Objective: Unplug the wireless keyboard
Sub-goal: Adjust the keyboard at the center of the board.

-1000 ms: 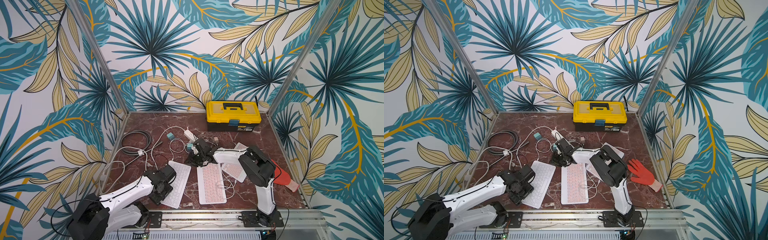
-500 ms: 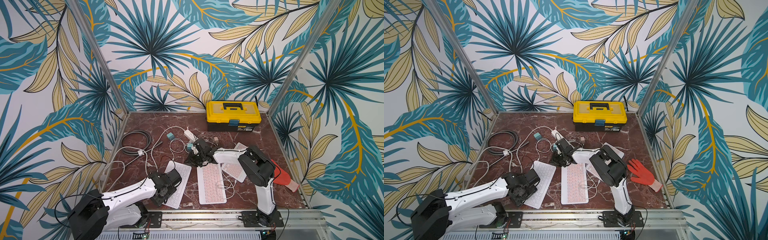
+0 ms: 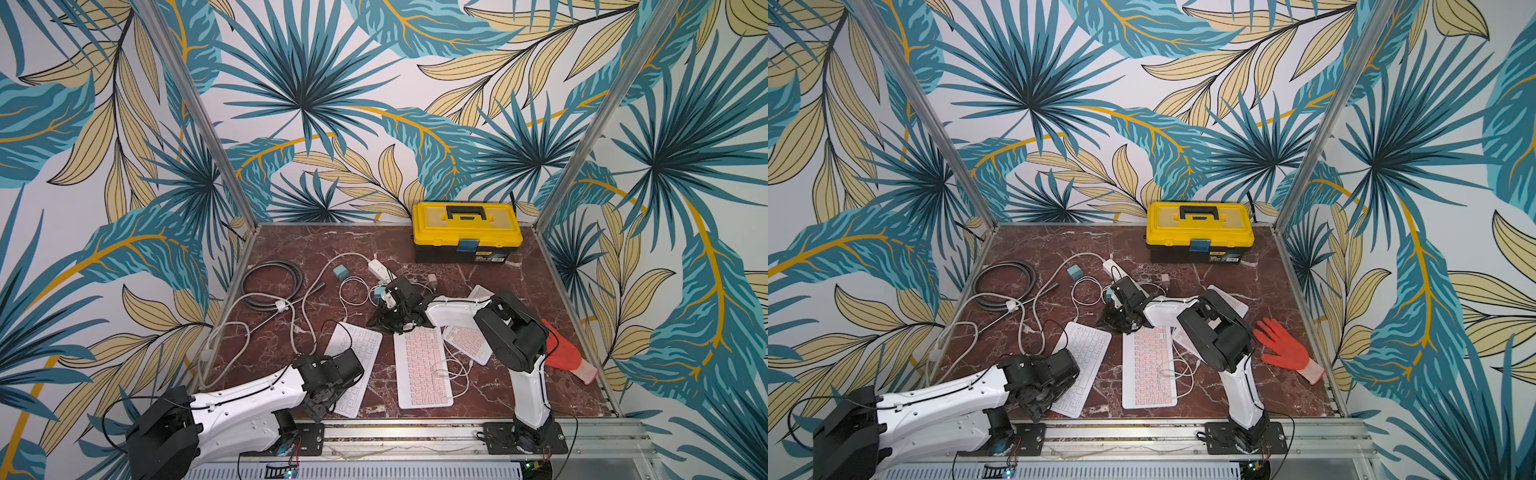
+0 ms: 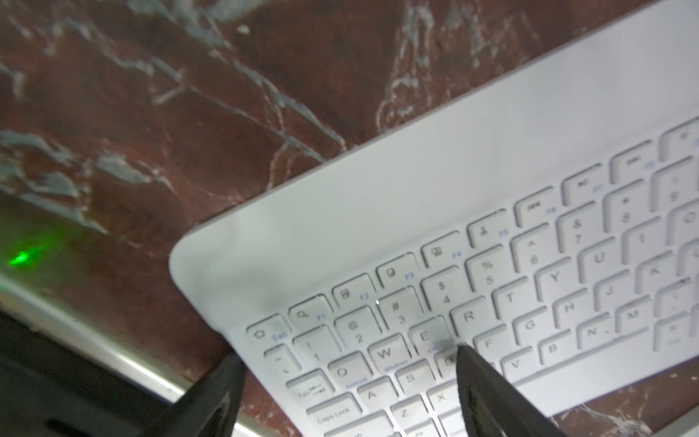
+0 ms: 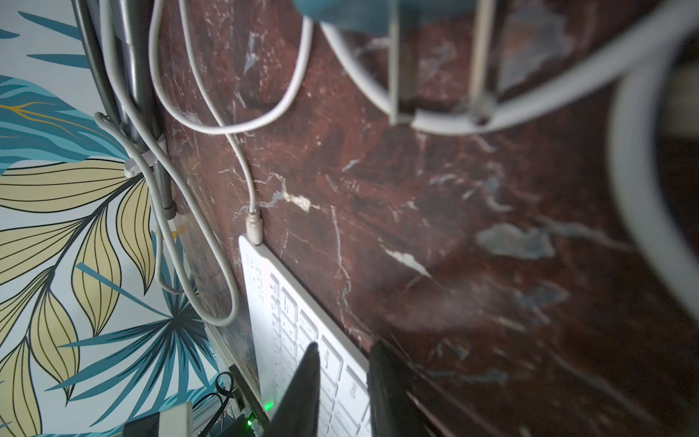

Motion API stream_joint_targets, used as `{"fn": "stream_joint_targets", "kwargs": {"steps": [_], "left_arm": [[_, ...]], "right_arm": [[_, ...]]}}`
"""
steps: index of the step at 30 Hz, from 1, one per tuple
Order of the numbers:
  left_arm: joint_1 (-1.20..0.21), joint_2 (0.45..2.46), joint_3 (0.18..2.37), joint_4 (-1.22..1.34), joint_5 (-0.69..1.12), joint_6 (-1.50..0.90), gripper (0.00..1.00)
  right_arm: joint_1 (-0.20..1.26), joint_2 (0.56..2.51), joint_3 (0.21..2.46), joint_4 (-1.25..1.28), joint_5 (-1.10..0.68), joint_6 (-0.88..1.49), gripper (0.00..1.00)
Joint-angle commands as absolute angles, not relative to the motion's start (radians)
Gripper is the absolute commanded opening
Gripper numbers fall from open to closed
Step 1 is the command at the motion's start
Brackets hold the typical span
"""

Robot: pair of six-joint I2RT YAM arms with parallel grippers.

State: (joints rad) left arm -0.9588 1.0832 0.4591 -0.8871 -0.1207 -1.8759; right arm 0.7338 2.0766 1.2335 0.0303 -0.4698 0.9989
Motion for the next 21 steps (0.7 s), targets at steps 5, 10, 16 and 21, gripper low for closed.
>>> {"fn": "stream_joint_targets", "kwargs": {"steps": [5,10,16,21], "left_arm": [[-0.895,1.236,0.412,-0.713,-0.219,-1.845,0.86],[-0.776,1.310,0.462,-0.638,-0.245,-1.698,0.87],[-0.694,1.371,0.489,-0.592,-0.278,-1.602,0.88],[-0.618,1.383,0.530,-0.593,-0.290,-1.501,0.89]], "right_arm": [[0.746,2.154,1.212,-0.028,-0.518,1.008,0.24],[0.750,2.143,1.192,-0.057,-0.545,0.994,0.24],[0.750,2.129,1.155,-0.122,-0.545,0.983,0.24],[0.750,2.084,1.093,-0.142,-0.526,0.998,0.23]]}}
